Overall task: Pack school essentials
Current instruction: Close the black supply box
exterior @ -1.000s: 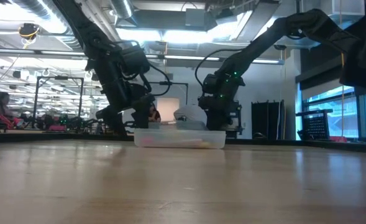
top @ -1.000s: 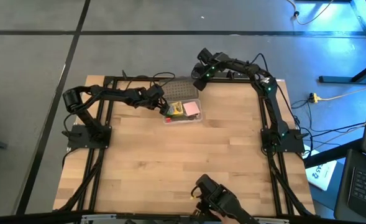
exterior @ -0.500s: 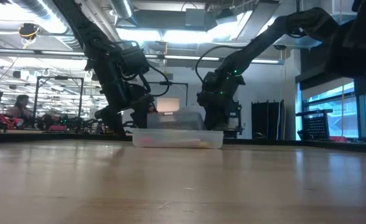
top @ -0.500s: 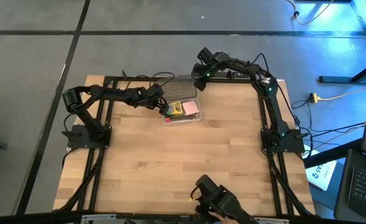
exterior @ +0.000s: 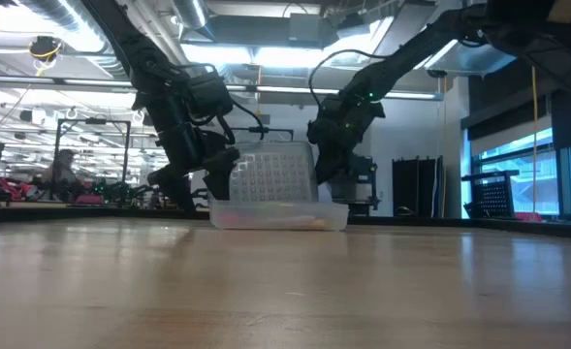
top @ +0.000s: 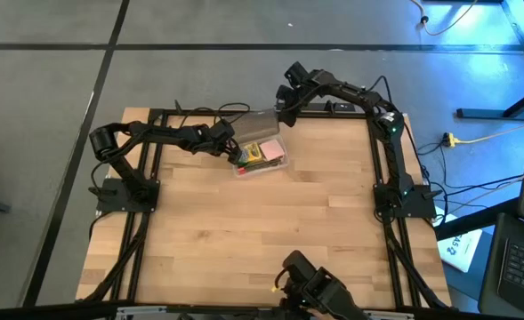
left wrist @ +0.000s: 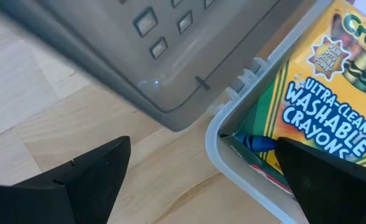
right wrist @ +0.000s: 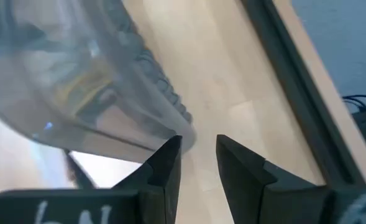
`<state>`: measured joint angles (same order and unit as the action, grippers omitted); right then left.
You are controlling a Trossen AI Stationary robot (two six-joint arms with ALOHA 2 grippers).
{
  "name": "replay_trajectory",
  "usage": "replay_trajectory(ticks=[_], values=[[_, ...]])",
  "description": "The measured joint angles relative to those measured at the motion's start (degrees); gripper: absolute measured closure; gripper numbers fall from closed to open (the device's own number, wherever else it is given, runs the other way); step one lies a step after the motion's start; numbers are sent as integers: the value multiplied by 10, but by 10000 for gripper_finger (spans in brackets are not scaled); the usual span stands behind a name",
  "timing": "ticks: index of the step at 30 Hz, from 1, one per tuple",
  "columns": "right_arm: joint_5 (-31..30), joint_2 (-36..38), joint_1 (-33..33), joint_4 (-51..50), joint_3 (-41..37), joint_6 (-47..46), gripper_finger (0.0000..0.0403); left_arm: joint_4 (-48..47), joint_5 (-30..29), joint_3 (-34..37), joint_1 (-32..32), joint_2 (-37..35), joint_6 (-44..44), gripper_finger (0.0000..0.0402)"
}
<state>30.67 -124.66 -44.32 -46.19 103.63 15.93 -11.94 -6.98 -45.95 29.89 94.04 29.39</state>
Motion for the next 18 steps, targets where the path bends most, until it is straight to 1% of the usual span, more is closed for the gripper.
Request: replay_trajectory(ticks=[2,10,18], values=[[9,2,0,-6,0,4,297,0,0,0,0,0,0,5],[8,2,11,-35,0,46,297,-1,0,0,-4,0,-1,5],[9,2,15,-36,0,133,297,-1,4,0,-10,0,-29,5]])
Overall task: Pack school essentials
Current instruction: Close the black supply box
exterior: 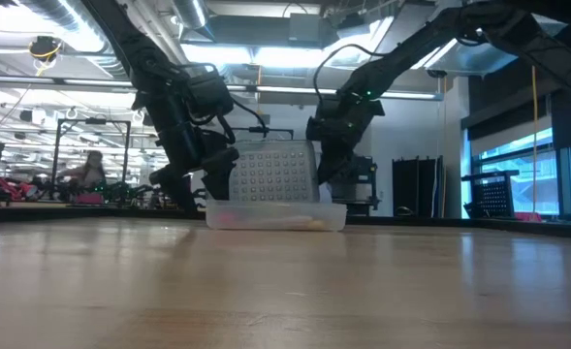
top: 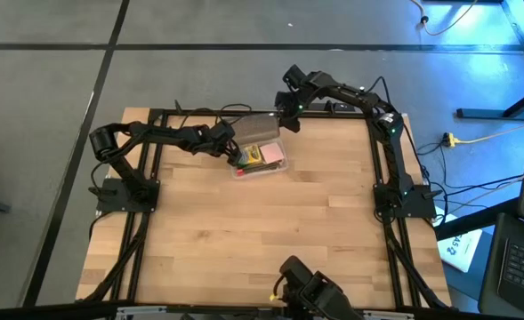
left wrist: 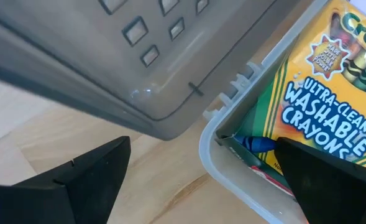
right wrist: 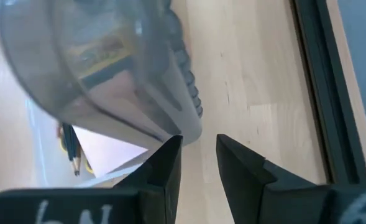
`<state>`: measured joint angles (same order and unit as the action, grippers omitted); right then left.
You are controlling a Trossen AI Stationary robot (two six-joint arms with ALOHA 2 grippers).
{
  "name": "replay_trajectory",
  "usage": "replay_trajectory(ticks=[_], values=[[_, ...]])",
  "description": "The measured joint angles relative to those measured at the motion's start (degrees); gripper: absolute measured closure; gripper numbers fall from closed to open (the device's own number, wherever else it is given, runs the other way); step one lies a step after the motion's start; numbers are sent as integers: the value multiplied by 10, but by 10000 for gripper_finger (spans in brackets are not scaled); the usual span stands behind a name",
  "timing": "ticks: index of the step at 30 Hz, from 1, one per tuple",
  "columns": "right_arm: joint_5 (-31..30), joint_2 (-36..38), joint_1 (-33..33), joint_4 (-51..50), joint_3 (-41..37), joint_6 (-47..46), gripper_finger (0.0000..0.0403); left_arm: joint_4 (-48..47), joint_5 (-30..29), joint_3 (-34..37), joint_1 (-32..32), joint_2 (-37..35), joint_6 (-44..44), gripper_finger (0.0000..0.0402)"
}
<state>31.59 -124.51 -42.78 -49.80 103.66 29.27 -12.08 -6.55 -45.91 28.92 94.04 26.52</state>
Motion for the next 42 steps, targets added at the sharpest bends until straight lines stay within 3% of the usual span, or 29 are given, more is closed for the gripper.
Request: replay_trajectory(ticks=[14,21,29,42], values=[[17,0,0,1,0,153,297,-3,1,0,-1,0,-31,5],[81,-1,0,-53,-1,232,297,-4,2,0,-1,0,-74,5],[86,-1,0,-81,-1,237,297,-3,12,0,0,-7,-121,5],[111,-1,3,-83,0,237,297,-56,18,2,-20,-88,-187,5]])
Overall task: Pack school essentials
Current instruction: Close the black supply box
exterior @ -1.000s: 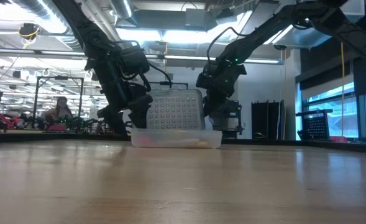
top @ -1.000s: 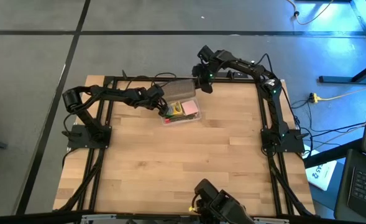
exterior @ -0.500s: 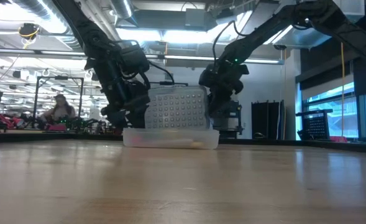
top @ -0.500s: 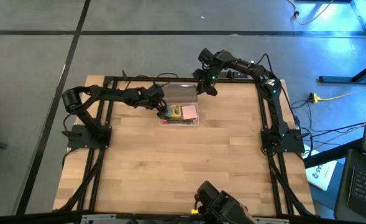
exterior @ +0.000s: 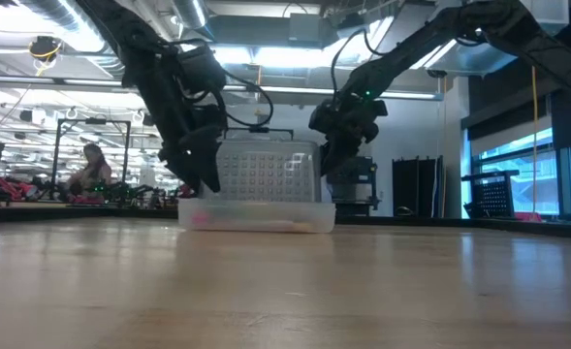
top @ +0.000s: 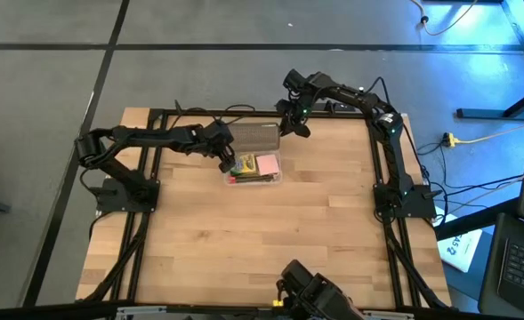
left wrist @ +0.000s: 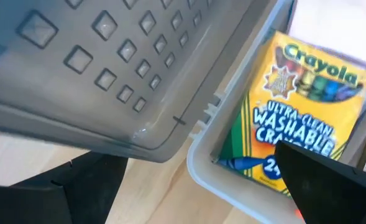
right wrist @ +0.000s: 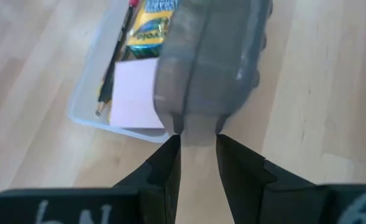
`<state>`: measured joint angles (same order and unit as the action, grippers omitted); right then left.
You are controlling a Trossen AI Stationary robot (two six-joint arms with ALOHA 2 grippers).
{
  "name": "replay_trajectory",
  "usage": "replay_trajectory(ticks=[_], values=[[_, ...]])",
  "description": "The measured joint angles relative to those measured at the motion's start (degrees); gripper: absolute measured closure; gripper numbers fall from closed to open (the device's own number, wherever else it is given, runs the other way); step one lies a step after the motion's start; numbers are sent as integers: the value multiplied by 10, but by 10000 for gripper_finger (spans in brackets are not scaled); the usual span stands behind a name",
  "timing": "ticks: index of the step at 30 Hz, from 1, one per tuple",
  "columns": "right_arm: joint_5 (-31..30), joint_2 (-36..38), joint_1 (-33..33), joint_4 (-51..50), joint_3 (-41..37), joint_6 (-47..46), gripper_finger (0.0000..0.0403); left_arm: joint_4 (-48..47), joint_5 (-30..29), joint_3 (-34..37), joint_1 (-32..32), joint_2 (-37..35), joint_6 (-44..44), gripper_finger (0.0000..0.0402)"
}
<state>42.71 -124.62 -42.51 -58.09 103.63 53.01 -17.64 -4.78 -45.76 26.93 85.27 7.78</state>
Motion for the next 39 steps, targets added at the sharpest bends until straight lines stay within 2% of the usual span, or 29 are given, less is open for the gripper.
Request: replay_trajectory(ticks=[16,27,39], values=[[5,0,25,-2,0,2,297,-15,-4,0,-1,-1,-34,5],[5,0,28,-5,0,0,297,-57,3,-2,-25,-3,-41,5],[4,0,37,-23,0,0,297,-76,-3,-2,-41,-78,-51,5]])
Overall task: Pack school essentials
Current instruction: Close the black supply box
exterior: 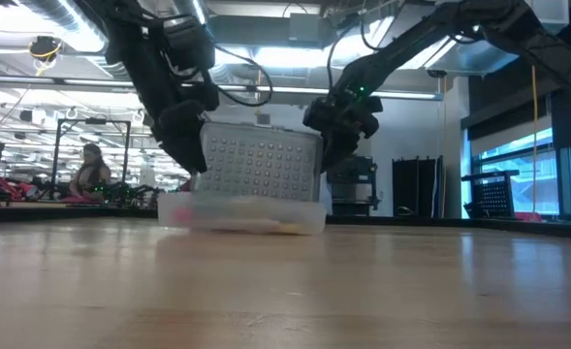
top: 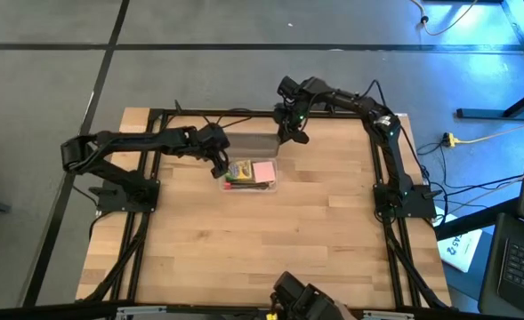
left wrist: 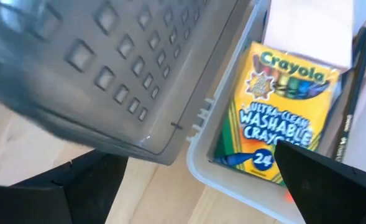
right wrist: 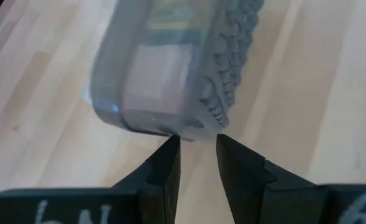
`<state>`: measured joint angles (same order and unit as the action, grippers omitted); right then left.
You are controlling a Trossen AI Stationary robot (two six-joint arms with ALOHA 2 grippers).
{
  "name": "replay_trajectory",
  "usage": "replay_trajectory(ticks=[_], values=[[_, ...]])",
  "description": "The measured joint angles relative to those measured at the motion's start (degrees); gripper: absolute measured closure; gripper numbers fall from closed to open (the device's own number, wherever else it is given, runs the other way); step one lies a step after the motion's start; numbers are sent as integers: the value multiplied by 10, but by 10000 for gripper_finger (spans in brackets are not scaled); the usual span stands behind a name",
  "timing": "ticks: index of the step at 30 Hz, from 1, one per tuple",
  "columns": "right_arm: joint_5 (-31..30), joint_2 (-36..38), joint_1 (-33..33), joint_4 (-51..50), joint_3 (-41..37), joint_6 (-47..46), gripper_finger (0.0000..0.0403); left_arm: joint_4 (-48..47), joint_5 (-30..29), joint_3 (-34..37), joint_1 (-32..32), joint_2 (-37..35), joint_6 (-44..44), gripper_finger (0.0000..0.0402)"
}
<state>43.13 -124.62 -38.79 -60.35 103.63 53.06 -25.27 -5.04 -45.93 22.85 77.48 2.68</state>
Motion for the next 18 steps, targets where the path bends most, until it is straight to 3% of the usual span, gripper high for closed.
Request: replay_trajectory(ticks=[18], values=[[2,0,65,-15,0,0,297,-73,9,0,-15,-4,0,5]])
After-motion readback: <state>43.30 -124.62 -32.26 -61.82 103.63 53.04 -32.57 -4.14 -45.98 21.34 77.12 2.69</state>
